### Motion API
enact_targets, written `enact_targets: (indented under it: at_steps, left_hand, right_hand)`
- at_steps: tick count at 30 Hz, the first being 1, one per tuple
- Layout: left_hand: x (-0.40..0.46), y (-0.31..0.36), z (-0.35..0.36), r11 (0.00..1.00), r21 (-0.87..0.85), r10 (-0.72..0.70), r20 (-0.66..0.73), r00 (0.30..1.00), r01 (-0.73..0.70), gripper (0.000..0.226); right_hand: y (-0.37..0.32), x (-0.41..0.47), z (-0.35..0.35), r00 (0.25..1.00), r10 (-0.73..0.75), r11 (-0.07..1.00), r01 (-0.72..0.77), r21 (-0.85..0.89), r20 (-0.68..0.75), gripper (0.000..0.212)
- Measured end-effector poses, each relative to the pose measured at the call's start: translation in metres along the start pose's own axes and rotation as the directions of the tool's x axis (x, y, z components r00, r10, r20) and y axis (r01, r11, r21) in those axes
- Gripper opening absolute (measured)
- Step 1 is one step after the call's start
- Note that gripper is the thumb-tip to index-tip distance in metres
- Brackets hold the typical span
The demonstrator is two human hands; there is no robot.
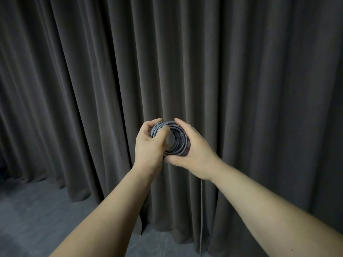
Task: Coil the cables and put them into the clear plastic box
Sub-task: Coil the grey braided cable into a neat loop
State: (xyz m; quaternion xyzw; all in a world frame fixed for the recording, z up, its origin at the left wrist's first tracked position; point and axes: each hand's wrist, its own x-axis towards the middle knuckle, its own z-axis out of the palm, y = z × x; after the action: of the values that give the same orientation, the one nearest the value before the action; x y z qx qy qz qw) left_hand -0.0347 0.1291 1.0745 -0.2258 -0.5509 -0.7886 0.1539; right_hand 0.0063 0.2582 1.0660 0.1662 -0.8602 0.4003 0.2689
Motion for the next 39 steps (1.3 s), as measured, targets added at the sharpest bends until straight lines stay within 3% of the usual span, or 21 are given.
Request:
enact_targets:
  at_steps: [6,12,19,28,31,34,39]
  left_hand:
    - [-0.008,0.001,-0.005,0.998,-0.053,-0.036,0.016,0.999,0.037,0.01]
    - [-0.022,-0.001,-0.008,0.994,-0.076,-0.08,0.056,0.995,0.085,0.023]
    - [-0.031,-0.021,-0.007,0.979,-0.125,-0.164,0.005,0.986,0.164,0.025]
    - [-0.059,-0.056,-0.01,0.983,-0.066,-0.172,0.007,0.985,0.172,0.021]
    - [-0.064,-0.067,-0.01,0.982,-0.06,-0.18,0.001,0.984,0.18,0.019]
    - [-0.067,-0.074,-0.003,0.972,-0.089,-0.216,-0.001,0.976,0.215,0.02]
    - [-0.069,-0.08,0.013,0.962,-0.137,-0.239,0.012,0.971,0.238,0.019]
  right_hand:
    - [-0.004,-0.005,0.008,1.0,0.014,1.0,-0.015,-0.026,-0.024,0.101]
    - [0.0,-0.016,0.016,0.994,0.055,0.998,-0.053,0.024,-0.099,0.099]
    - [0.011,-0.033,0.025,0.986,0.1,0.994,-0.103,-0.02,-0.133,0.089]
    - [0.036,-0.06,0.031,0.978,0.205,0.974,-0.207,-0.088,-0.032,0.085]
    - [0.052,-0.067,0.027,0.972,0.235,0.97,-0.235,0.056,0.001,0.072]
    - [0.064,-0.069,0.019,0.956,0.295,0.92,-0.287,0.267,0.012,0.021]
    - [0.075,-0.076,0.006,0.925,0.378,0.848,-0.336,0.409,-0.023,0.018]
